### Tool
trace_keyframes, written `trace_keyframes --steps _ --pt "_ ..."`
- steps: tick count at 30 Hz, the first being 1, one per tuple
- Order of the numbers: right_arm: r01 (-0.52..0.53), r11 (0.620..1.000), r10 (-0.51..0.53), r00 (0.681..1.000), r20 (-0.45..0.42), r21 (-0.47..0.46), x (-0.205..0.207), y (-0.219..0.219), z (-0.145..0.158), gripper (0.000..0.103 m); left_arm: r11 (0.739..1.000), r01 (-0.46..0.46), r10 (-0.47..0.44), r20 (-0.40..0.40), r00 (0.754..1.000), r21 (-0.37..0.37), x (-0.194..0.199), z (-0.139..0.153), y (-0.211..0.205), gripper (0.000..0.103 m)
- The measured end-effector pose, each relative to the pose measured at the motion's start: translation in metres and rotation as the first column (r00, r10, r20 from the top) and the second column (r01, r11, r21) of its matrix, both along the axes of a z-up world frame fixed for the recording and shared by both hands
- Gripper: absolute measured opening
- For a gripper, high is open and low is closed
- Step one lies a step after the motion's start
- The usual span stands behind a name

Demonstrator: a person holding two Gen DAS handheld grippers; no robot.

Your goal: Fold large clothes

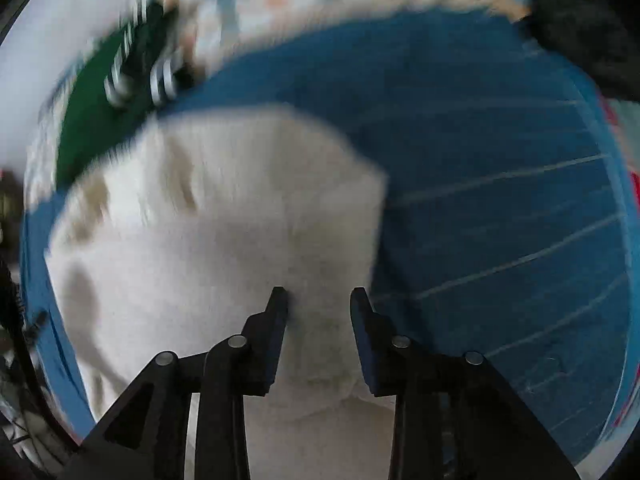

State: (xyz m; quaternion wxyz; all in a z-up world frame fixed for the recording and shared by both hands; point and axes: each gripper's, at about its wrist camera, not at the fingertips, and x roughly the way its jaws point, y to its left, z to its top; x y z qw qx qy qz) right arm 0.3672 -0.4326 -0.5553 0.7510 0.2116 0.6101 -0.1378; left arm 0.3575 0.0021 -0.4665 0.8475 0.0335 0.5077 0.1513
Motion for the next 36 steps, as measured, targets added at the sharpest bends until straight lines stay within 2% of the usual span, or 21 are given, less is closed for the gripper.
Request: trace_keyframes --steps 1,3,6,8,10,12,13,15,16,18,19,20,22,25,26,27,28,29,32,34,36 --pt "0.024 0.999 -0.022 0.999 0.032 -0.033 -0.005 -0.001 0.014 0.034 0.999 0.022 -0.022 -0.009 1.0 0.025 0.002 -0.002 -0.004 0.103" --pt "0.044 0.999 -0.043 0.995 0.093 -0.004 -0.012 -0.001 0.033 0.035 0.997 0.043 -0.041 -0.033 0.999 0.061 0.007 -0.012 -0.009 0.103" --pt "-0.06 0.985 0.047 0.995 0.085 0.164 -0.001 0.021 0.019 0.035 0.995 0.044 -0.036 -0.09 0.995 0.093 0.015 -0.038 -0.005 0.103" --pt "-0.115 0.968 0.104 0.993 0.062 0.223 0.009 0.041 0.0 0.034 0.992 0.037 -0.021 -0.127 0.992 0.123 0.021 -0.056 0.0 0.103" --pt "-0.105 0.968 0.108 0.994 0.001 0.226 0.02 0.048 -0.032 0.034 0.995 0.024 -0.007 -0.167 0.986 0.096 0.026 -0.077 0.011 0.103" --pt "-0.042 0.978 0.065 0.992 -0.112 0.202 0.029 0.042 -0.077 0.014 1.0 -0.029 0.028 -0.179 0.983 -0.004 0.029 -0.088 0.026 0.103" --pt "-0.022 0.975 0.057 0.987 -0.15 0.223 0.032 0.04 -0.089 0.013 0.999 -0.042 0.038 -0.179 0.983 -0.021 0.03 -0.087 0.029 0.103" --pt "-0.005 0.978 0.05 0.976 -0.214 0.207 0.045 0.039 -0.078 0.013 1.0 -0.026 0.026 -0.192 0.981 0.006 0.031 -0.076 0.025 0.103" --pt "-0.011 0.982 0.052 0.975 -0.215 0.187 0.049 0.041 -0.066 0.017 1.0 -0.008 0.013 -0.182 0.983 0.029 0.03 -0.068 0.021 0.103" --pt "-0.03 0.983 0.055 0.989 -0.135 0.179 0.058 0.045 -0.033 0.027 0.997 0.031 -0.021 -0.142 0.99 0.074 0.028 -0.048 0.009 0.103" --pt "-0.044 0.977 0.065 0.994 -0.091 0.208 0.064 0.048 -0.019 0.034 0.995 0.048 -0.037 -0.127 0.991 0.084 0.028 -0.041 0.003 0.103" --pt "-0.064 0.967 0.084 0.994 -0.07 0.245 0.073 0.053 -0.014 0.048 0.994 0.06 -0.049 -0.12 0.992 0.092 0.03 -0.039 -0.002 0.103" --pt "-0.096 0.955 0.117 0.992 -0.057 0.281 0.09 0.062 -0.019 0.053 0.989 0.087 -0.074 -0.112 0.991 0.12 0.038 -0.038 -0.016 0.103" --pt "-0.15 0.962 0.182 0.975 -0.127 0.228 0.124 0.08 -0.055 0.053 0.983 0.119 -0.1 -0.132 0.986 0.142 0.054 -0.054 -0.033 0.103" --pt "-0.161 0.96 0.201 0.966 -0.161 0.231 0.134 0.085 -0.069 0.052 0.981 0.128 -0.108 -0.141 0.984 0.148 0.061 -0.059 -0.036 0.103" --pt "-0.172 0.96 0.215 0.958 -0.188 0.221 0.142 0.092 -0.084 0.03 0.978 0.138 -0.114 -0.152 0.982 0.157 0.065 -0.066 -0.039 0.103" --pt "-0.185 0.962 0.224 0.955 -0.193 0.2 0.146 0.097 -0.088 0.015 0.975 0.15 -0.124 -0.161 0.979 0.161 0.068 -0.072 -0.042 0.103" --pt "-0.196 0.966 0.228 0.954 -0.194 0.168 0.15 0.102 -0.087 0.012 0.974 0.156 -0.129 -0.164 0.978 0.163 0.071 -0.074 -0.039 0.103" --pt "-0.19 0.973 0.204 0.974 -0.101 0.129 0.157 0.107 -0.062 0.01 0.969 0.172 -0.148 -0.142 0.979 0.177 0.07 -0.072 -0.04 0.103" --pt "-0.119 0.981 0.124 0.992 -0.022 0.154 0.158 0.098 -0.045 0.01 0.969 0.169 -0.145 -0.139 0.98 0.18 0.071 -0.072 -0.037 0.103" --pt "-0.086 0.983 0.089 0.996 -0.011 0.165 0.161 0.091 -0.048 0.01 0.974 0.153 -0.129 -0.148 0.981 0.165 0.073 -0.074 -0.034 0.103"
